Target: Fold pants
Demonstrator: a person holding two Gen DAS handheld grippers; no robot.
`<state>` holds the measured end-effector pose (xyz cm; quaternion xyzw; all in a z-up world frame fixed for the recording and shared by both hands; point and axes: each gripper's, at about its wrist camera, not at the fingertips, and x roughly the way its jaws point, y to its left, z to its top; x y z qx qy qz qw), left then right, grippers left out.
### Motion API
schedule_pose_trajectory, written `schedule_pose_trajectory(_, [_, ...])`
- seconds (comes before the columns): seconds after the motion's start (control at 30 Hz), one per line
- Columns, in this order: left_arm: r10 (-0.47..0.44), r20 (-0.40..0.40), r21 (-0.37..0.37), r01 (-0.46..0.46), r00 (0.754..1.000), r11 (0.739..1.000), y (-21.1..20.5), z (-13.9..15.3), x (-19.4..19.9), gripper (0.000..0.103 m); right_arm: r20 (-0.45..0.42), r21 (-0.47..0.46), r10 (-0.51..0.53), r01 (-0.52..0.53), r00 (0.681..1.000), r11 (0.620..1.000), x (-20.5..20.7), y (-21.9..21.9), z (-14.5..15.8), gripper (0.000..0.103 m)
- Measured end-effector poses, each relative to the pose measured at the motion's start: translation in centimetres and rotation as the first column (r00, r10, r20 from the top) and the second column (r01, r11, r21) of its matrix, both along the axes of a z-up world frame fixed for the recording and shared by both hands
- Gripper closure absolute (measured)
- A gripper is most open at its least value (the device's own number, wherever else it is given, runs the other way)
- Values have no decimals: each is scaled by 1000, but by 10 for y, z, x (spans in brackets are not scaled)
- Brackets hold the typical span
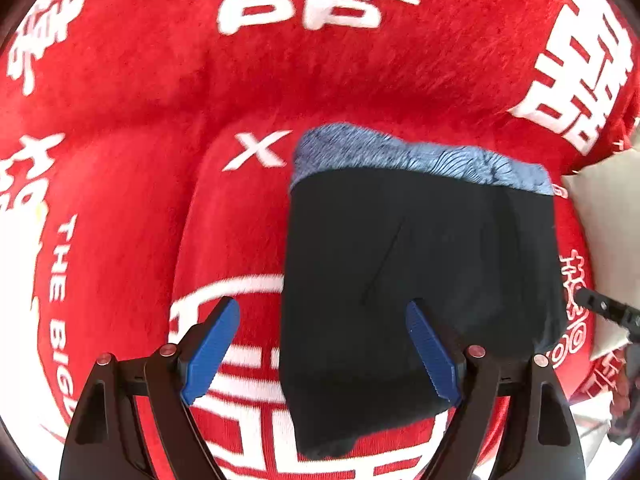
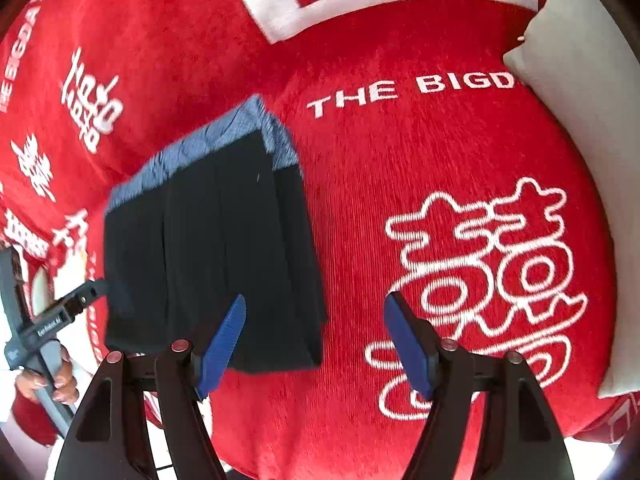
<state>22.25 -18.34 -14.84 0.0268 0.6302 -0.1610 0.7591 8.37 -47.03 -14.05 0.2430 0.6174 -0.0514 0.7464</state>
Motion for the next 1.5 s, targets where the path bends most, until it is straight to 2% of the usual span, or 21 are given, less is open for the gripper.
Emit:
schedule_pose_trajectory(0.13, [-34, -18, -30, 33, 999, 999, -2, -9, 18, 17, 21, 114, 4, -6, 1000, 994, 15, -13, -11, 28])
schedule_pose_trajectory(0.27, [-40, -97, -144, 25, 995, 989, 2, -23, 34, 17, 22, 208, 38, -42, 999, 977, 28, -15, -27, 28])
schedule_pose_trajectory(0.37, [-68, -136, -185, 42, 988, 982, 4, -32, 40, 17, 34, 248, 69, -75, 997, 966, 39, -19, -38, 28])
schedule_pose_trajectory(0.47, [-101, -186, -245, 53, 977, 968, 8, -41, 45, 17, 68, 343, 84, -102, 994, 934, 47, -23, -46, 28])
schedule_pose_trajectory(0.53, [-113, -217, -280, 49, 970, 959, 10, -49, 48, 17, 81, 426, 93, -119, 992, 897, 51, -24, -54, 28])
schedule_pose_trajectory(0.6, [-117, -236, -298, 42, 965, 954, 10, -54, 50, 17, 80, 467, 98, -124, 992, 876, 56, -23, -62, 28])
schedule_pose_trajectory(0.8, [-125, -267, -341, 27, 956, 940, 3, -67, 55, 17, 70, 517, 134, -151, 988, 843, 67, -17, -81, 28])
schedule_pose_trajectory(0.97, [-116, -263, -344, 20, 958, 939, 0, -70, 56, 17, 51, 533, 131, -137, 990, 835, 74, -14, -85, 28])
schedule_pose_trajectory(1.0, [-112, -255, -341, 19, 961, 940, -1, -69, 54, 18, 39, 532, 124, -126, 992, 837, 74, -14, -86, 30])
schedule_pose_trajectory(1.07, [-115, -237, -346, 27, 965, 938, -3, -64, 52, 26, 25, 520, 120, -115, 992, 846, 72, -14, -83, 37])
schedule_pose_trajectory(1.13, [-121, -211, -342, 42, 970, 939, -5, -57, 48, 34, 25, 507, 112, -109, 993, 855, 72, -10, -78, 50])
schedule_pose_trajectory(1.23, [-113, -197, -343, 40, 974, 938, -5, -50, 46, 42, 32, 514, 76, -81, 997, 854, 70, -8, -70, 61])
schedule_pose_trajectory(1.33, [-109, -185, -347, 39, 977, 937, -4, -40, 44, 46, 34, 535, 38, -50, 999, 844, 67, -8, -64, 64])
schedule_pose_trajectory(1.5, [-102, -186, -373, 26, 977, 928, 1, -20, 39, 46, 45, 559, 19, -42, 999, 828, 61, -8, -50, 64])
